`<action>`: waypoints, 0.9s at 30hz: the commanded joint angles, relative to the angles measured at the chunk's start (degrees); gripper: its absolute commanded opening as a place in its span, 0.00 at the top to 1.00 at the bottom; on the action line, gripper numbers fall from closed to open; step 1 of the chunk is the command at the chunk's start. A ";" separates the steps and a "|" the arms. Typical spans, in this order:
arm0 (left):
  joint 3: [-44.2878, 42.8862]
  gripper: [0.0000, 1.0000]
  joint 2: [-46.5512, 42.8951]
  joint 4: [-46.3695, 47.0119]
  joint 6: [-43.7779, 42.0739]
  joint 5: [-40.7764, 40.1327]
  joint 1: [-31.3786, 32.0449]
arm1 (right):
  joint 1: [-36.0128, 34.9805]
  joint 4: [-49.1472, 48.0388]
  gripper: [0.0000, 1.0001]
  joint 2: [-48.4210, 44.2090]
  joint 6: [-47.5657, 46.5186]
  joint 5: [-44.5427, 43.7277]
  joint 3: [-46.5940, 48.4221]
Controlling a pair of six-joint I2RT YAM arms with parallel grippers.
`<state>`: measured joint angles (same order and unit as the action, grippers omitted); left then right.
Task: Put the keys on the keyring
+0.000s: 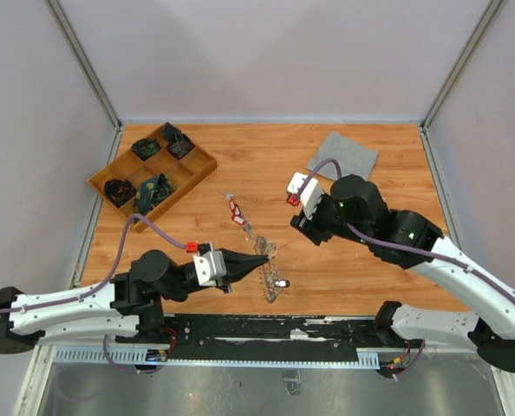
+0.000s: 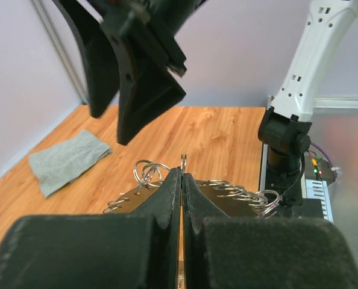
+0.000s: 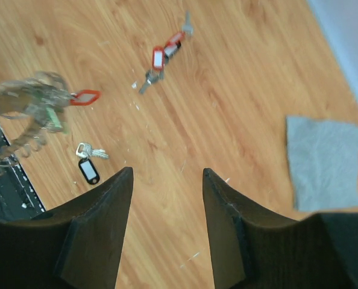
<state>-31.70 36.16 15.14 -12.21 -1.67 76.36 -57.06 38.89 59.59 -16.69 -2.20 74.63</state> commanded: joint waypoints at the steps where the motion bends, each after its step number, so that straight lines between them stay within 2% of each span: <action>1: -1.31 1.00 -3.30 -0.54 0.18 -3.76 0.37 | 8.96 2.13 0.50 -0.39 14.63 4.22 -6.46; 4: -1.81 0.99 -4.43 -3.23 1.55 -5.64 0.37 | 13.85 -1.14 0.51 0.71 23.37 11.40 -12.49; 8: -2.69 0.99 -5.18 -5.90 3.92 -7.80 0.37 | 13.68 -12.07 0.53 2.47 29.20 20.85 -22.18; 13: -3.82 0.99 -6.29 -6.71 5.21 -10.90 0.37 | 12.73 -26.36 0.53 6.98 34.17 26.34 -32.17; 18: -4.27 1.00 -7.22 -7.53 4.76 -12.22 0.37 | 10.51 -32.49 0.54 15.87 35.85 32.31 -32.82; 22: -4.74 0.99 -7.24 -8.59 5.28 -12.99 0.37 | 9.45 -34.27 0.56 22.52 34.93 36.17 -30.95; 27: -5.49 0.99 -7.42 -9.71 5.82 -13.53 0.37 | 8.87 -32.69 0.58 27.91 33.59 36.92 -28.51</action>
<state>-34.41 29.52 4.14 -7.14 -13.93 76.36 -47.29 7.79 84.88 17.47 31.68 42.89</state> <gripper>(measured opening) 0.012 0.433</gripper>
